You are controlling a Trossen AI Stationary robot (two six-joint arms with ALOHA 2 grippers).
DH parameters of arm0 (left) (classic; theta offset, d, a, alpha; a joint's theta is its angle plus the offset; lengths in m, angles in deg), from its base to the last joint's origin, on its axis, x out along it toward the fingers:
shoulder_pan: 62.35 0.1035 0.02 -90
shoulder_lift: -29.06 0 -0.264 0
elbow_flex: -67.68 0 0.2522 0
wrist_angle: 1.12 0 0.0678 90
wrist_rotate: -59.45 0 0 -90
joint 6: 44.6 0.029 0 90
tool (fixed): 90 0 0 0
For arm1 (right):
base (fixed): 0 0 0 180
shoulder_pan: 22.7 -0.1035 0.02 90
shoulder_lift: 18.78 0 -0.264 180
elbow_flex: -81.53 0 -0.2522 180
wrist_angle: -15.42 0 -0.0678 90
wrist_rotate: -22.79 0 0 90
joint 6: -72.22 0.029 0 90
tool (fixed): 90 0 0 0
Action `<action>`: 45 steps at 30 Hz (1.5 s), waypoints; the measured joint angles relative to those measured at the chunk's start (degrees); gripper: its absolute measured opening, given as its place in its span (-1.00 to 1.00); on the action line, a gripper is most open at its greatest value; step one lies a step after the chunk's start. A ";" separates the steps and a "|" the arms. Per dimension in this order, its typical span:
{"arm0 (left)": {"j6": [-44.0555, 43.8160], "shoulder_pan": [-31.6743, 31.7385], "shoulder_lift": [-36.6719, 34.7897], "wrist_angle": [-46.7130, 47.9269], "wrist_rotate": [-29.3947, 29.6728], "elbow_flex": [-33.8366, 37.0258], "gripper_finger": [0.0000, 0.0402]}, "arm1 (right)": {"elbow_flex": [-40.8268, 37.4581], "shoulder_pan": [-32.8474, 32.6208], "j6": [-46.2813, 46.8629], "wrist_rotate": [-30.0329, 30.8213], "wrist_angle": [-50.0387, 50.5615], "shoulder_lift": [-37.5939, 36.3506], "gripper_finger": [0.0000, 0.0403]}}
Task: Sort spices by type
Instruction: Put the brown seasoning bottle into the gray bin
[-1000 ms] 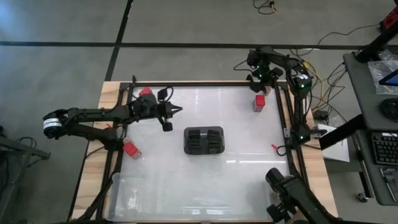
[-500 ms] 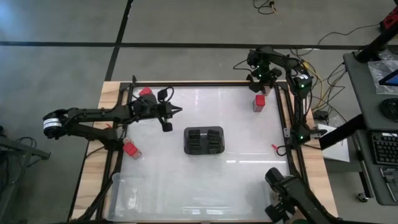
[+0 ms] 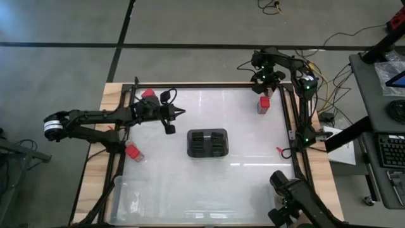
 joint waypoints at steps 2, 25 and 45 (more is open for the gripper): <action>0.00 0.00 0.00 -0.01 0.00 0.00 -0.99 | 0.00 -0.01 0.14 0.02 0.02 0.00 -0.02; -4.09 0.00 -0.02 0.24 -0.17 -1.47 -0.99 | 2.25 -0.03 -0.83 -0.01 1.19 -0.44 -0.15; -7.83 0.00 -0.02 -5.68 -0.74 -1.97 -0.99 | 2.41 -23.09 5.04 -0.01 -1.21 -31.29 -0.16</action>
